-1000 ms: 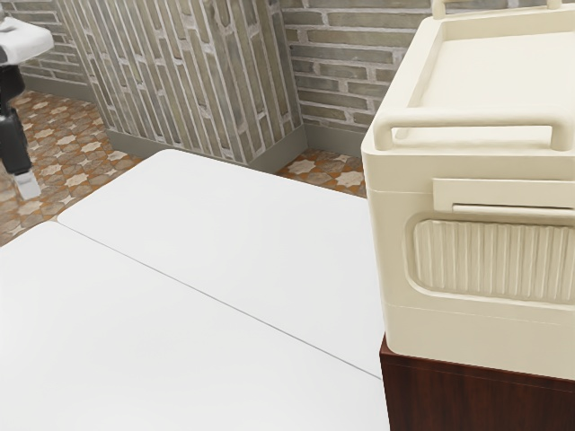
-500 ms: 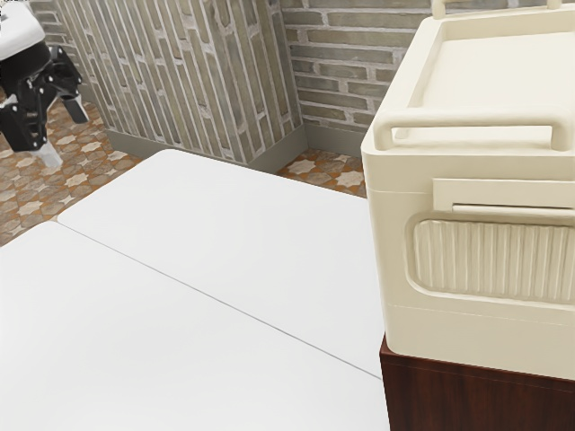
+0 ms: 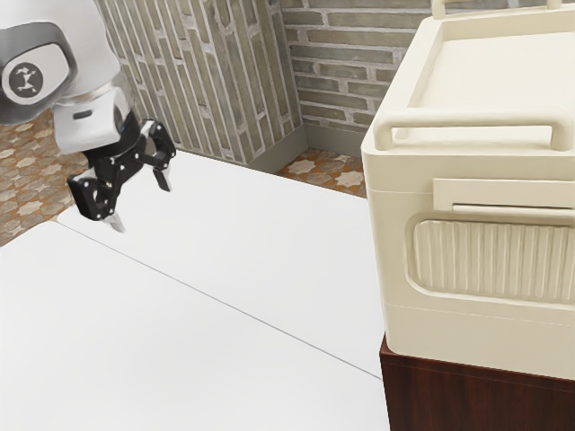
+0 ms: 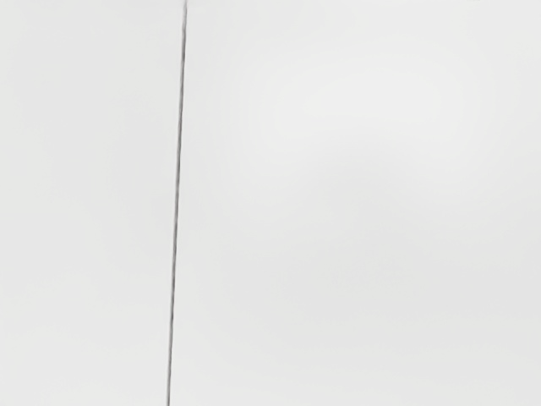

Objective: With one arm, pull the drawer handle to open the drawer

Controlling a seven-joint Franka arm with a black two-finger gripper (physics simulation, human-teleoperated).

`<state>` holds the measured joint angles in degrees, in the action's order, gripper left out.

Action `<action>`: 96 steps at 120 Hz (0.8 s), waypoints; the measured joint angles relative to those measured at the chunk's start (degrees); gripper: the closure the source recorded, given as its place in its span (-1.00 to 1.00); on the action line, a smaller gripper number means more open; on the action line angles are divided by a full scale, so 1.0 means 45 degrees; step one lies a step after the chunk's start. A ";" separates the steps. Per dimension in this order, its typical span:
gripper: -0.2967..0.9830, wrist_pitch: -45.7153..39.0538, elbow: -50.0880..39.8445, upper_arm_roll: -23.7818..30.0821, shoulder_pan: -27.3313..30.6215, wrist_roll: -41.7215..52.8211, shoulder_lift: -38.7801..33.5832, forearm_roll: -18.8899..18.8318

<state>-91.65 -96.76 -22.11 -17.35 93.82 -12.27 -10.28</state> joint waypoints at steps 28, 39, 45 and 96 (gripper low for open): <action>-0.54 -0.1996 -0.0922 -0.0204 -0.1407 0.0935 0.0009 -0.0213; -0.54 -0.2552 -0.1325 -0.0250 -0.1644 0.1227 0.0133 -0.0235; -0.54 -0.2975 -0.1689 -0.0258 -0.1850 0.1370 0.0161 -0.0241; -0.54 -0.5568 -0.2550 -0.3467 -0.6713 0.2258 0.0383 -0.0174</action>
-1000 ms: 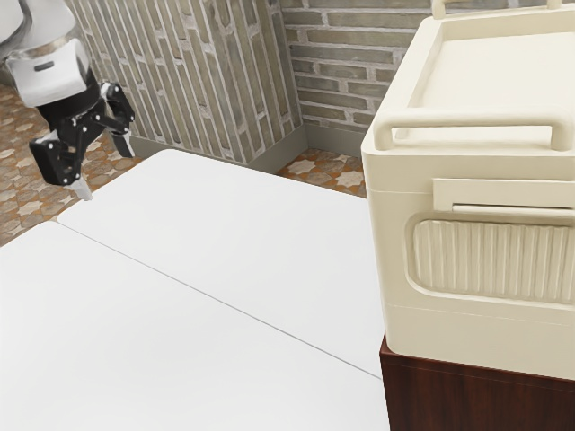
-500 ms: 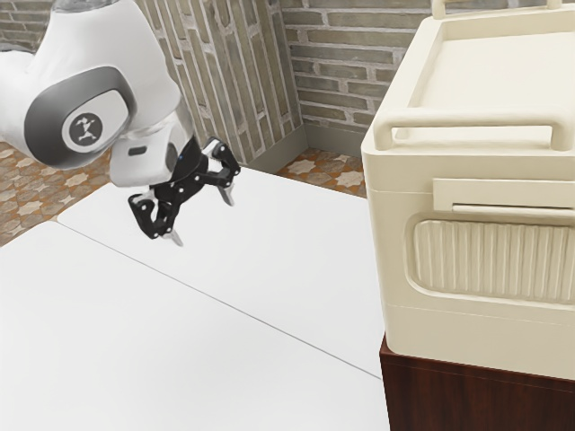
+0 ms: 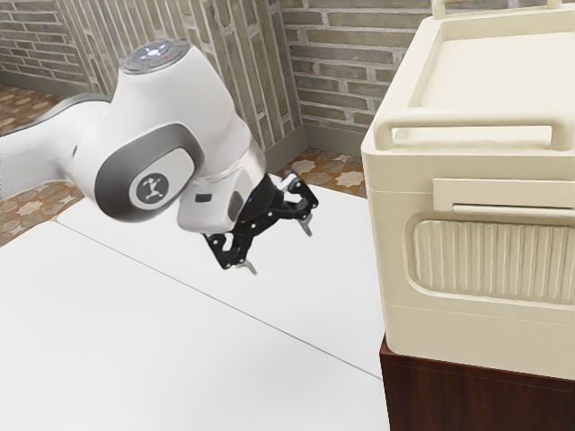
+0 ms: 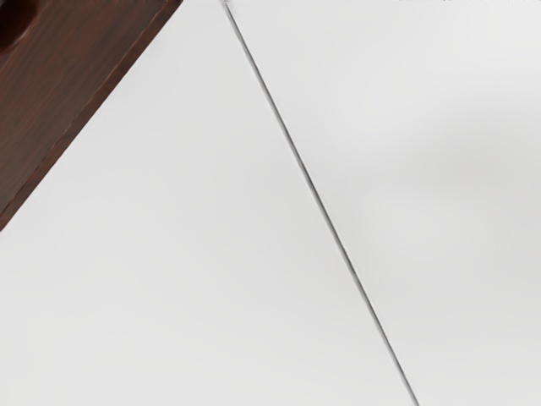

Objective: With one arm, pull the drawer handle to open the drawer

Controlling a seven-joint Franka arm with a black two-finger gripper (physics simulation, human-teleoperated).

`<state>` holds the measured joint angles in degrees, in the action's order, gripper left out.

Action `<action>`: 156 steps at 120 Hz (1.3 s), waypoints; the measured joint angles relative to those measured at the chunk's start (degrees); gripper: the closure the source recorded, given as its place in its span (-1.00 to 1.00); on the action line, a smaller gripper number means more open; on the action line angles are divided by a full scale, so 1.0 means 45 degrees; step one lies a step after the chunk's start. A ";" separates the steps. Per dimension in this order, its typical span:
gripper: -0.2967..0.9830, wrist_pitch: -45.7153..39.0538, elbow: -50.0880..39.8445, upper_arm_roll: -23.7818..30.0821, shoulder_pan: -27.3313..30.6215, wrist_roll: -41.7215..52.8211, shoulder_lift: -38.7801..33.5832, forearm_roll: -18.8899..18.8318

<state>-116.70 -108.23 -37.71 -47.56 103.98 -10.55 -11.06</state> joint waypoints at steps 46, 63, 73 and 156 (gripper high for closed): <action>-0.54 -0.1033 -0.0555 -0.0743 -0.1613 0.0993 -0.0360 0.0983; -0.54 -0.1236 -0.0751 -0.1245 -0.2284 0.1410 -0.0785 0.1242; -0.54 -0.1805 -0.1277 -0.1731 -0.2841 0.1613 -0.1017 0.1009; -0.54 -0.5420 -0.2185 -0.2700 -0.4050 0.2540 -0.0369 0.0216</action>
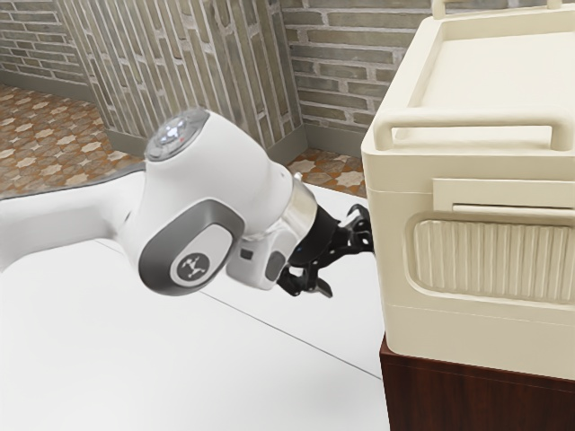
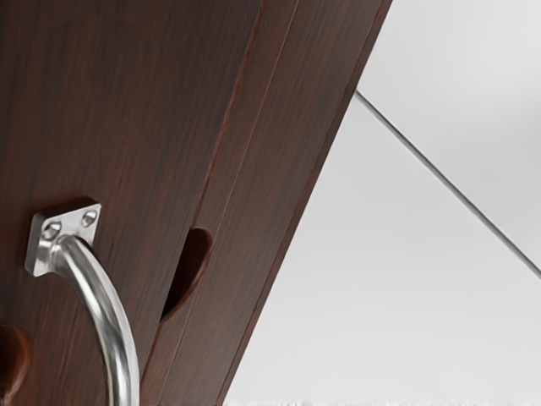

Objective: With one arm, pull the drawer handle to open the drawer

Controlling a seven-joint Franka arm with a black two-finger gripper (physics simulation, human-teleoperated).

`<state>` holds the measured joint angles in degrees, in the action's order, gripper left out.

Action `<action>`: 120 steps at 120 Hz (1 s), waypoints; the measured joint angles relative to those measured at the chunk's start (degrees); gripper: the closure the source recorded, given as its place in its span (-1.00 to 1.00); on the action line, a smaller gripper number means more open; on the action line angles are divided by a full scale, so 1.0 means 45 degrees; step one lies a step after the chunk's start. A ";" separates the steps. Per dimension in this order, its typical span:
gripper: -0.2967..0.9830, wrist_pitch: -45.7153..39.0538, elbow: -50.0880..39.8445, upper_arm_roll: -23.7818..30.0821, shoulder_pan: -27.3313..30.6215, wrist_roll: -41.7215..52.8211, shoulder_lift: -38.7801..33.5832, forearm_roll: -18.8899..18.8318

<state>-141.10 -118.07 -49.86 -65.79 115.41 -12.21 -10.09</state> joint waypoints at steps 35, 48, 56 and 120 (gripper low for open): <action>-0.54 -0.0705 -0.0546 -0.0254 0.0057 0.0167 0.0246 -0.0097; -0.53 -0.1005 -0.0567 -0.0275 0.0011 0.0214 0.0270 -0.0228; -0.54 -0.1114 -0.0610 -0.0282 -0.0006 0.0237 0.0285 -0.0292; -0.52 -0.1071 -0.1393 -0.0579 0.0153 0.0347 -0.0735 -0.0644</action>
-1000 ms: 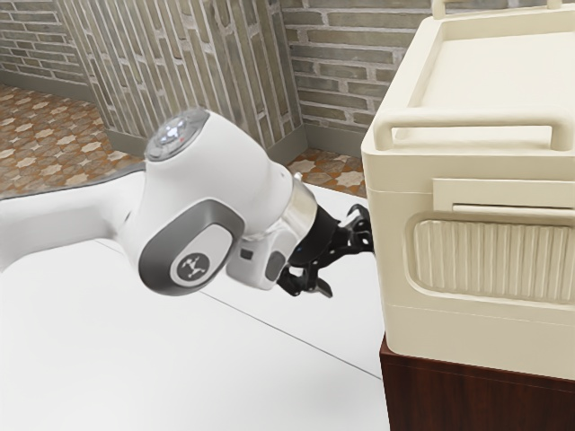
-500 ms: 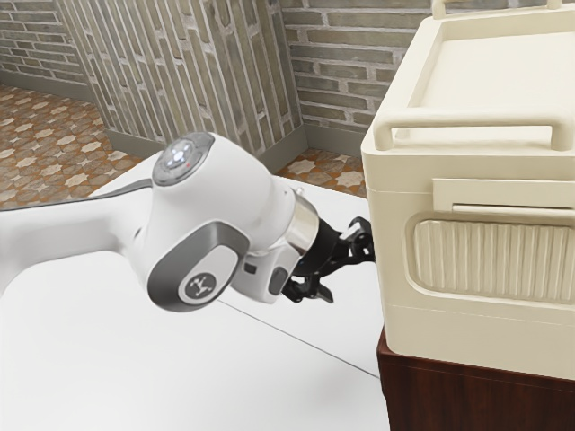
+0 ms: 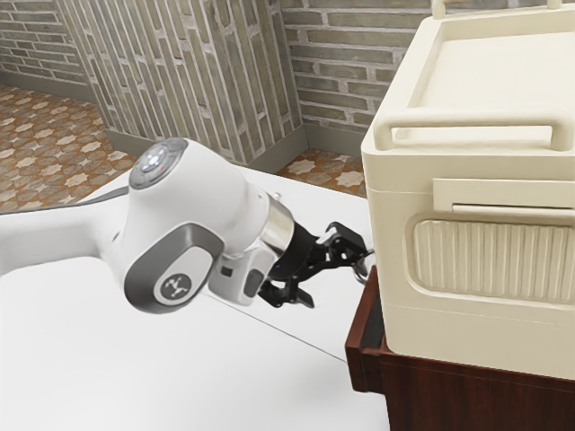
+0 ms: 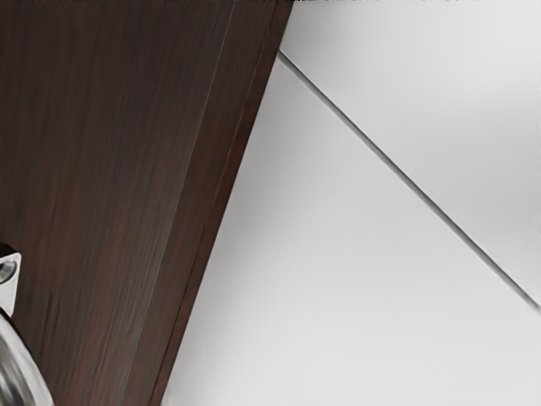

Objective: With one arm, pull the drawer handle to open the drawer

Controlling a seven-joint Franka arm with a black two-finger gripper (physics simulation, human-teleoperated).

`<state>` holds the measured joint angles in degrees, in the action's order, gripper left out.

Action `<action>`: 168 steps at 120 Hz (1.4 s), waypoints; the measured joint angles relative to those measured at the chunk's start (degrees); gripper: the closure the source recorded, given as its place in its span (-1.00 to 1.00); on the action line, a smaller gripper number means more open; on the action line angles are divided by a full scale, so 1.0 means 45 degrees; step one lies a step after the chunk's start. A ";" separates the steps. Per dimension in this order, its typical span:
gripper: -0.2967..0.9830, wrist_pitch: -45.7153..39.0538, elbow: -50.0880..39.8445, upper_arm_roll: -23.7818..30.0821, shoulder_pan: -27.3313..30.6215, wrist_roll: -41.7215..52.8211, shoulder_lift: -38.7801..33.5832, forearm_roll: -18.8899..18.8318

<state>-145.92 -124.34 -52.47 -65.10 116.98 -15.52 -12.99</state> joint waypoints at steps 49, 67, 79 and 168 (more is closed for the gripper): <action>-0.49 0.0549 -0.0494 -0.0378 0.0309 0.0017 -0.0947 -0.0614; -0.50 0.0769 -0.0513 -0.0391 0.0525 0.0017 -0.1219 -0.0804; -0.51 0.0935 -0.0506 -0.0392 0.0624 0.0017 -0.1402 -0.0850; -0.52 0.1848 -0.1081 -0.0374 0.1485 -0.0119 -0.3167 -0.2083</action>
<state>-137.60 -129.20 -54.15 -58.41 116.44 -29.77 -22.36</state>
